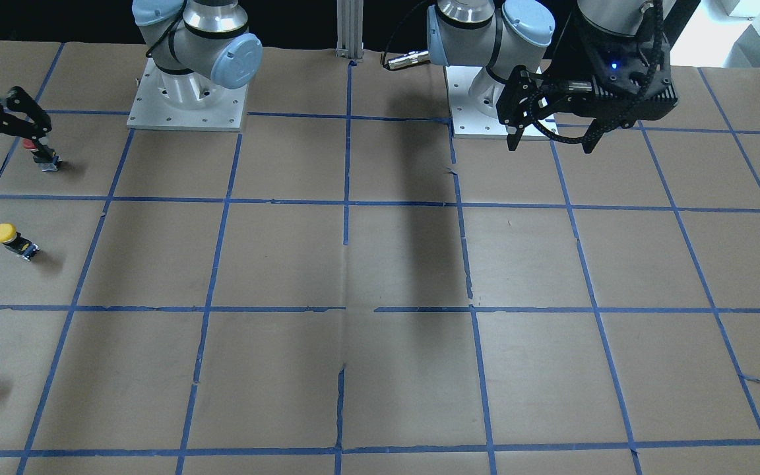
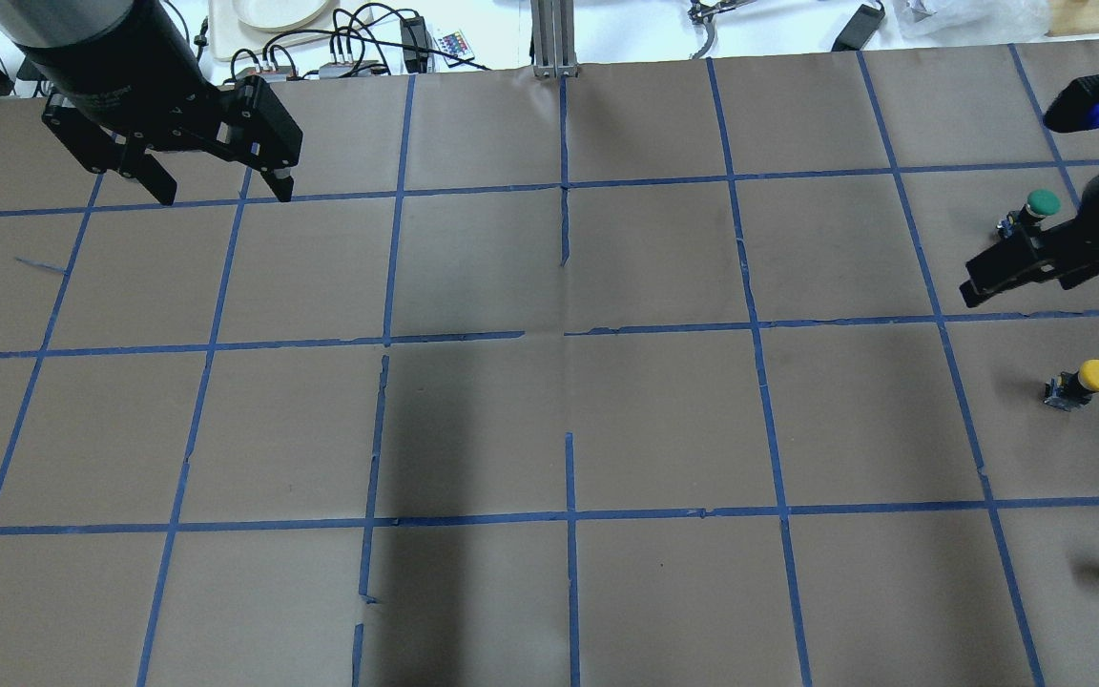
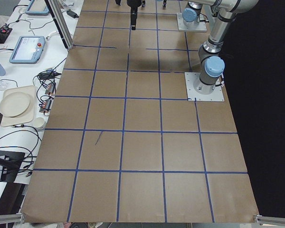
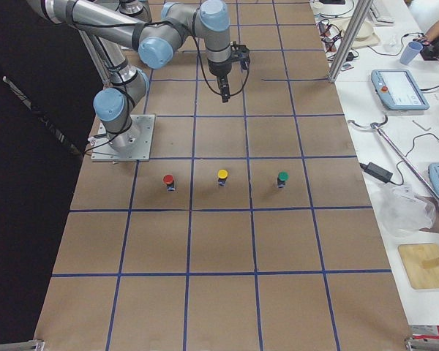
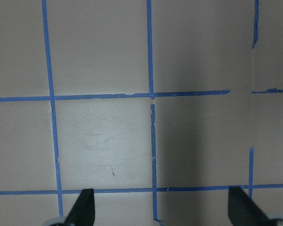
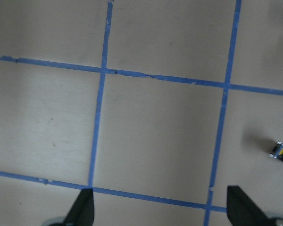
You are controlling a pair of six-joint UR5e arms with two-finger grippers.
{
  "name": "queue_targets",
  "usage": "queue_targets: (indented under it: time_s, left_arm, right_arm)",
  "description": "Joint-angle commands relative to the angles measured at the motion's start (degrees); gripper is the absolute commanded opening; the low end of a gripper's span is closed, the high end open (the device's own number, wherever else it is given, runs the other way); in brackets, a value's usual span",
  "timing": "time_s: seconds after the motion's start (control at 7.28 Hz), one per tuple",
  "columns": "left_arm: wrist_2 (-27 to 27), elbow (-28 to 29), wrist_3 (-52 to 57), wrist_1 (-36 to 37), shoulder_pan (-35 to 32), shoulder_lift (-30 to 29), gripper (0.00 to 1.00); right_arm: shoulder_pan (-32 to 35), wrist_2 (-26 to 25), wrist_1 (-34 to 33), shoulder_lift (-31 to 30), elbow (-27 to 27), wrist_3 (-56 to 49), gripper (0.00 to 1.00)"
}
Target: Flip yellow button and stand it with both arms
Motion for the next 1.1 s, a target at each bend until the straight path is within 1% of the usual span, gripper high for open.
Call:
queue_targets:
  time_s: [0.0, 0.27, 0.41, 0.55, 0.69, 0.82, 0.96]
  left_arm:
    - [0.0, 0.0, 0.0, 0.0, 0.0, 0.0, 1.0]
    - [0.0, 0.0, 0.0, 0.0, 0.09, 0.0, 1.0]
    - [0.0, 0.0, 0.0, 0.0, 0.09, 0.0, 1.0]
    - [0.0, 0.0, 0.0, 0.0, 0.09, 0.0, 1.0]
    - [0.0, 0.0, 0.0, 0.0, 0.09, 0.0, 1.0]
    - [0.0, 0.0, 0.0, 0.0, 0.09, 0.0, 1.0]
    - [0.0, 0.0, 0.0, 0.0, 0.09, -0.09, 1.0]
  right_arm:
    - [5.27, -0.36, 5.06, 0.26, -3.66, 16.47, 1.0]
    - [7.55, -1.67, 12.44, 0.44, -8.05, 20.29, 1.0]
    - [9.48, -1.68, 14.3, 1.31, -9.38, 26.04, 1.0]
    - [13.59, -1.85, 14.75, 1.66, -10.53, 29.41, 1.0]
    - [16.59, -5.68, 15.02, 1.75, -10.71, 30.4, 1.0]
    - [16.88, -7.89, 14.67, 2.19, -10.19, 29.71, 1.0]
    - [16.97, -7.31, 14.58, 2.19, -10.36, 29.79, 1.0]
